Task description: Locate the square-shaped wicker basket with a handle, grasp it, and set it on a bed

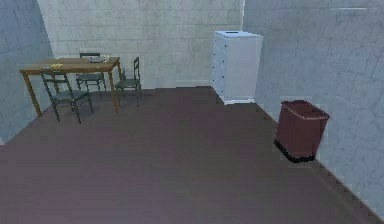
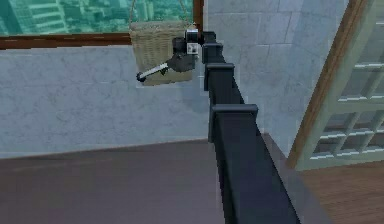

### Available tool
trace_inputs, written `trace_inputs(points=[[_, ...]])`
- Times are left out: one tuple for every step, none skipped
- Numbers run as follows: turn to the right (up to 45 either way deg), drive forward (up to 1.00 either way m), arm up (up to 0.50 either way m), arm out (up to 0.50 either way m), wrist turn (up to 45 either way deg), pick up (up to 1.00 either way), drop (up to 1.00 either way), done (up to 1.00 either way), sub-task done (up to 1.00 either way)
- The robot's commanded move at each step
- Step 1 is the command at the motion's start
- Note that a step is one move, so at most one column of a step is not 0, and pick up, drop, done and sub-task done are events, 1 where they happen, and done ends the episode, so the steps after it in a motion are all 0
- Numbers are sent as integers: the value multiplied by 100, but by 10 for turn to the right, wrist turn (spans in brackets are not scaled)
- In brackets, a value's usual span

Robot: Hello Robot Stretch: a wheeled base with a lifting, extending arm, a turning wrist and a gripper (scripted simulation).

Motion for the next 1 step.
trace_inputs(points=[[0, 0, 0, 0, -450, 0, 0, 0, 0]])
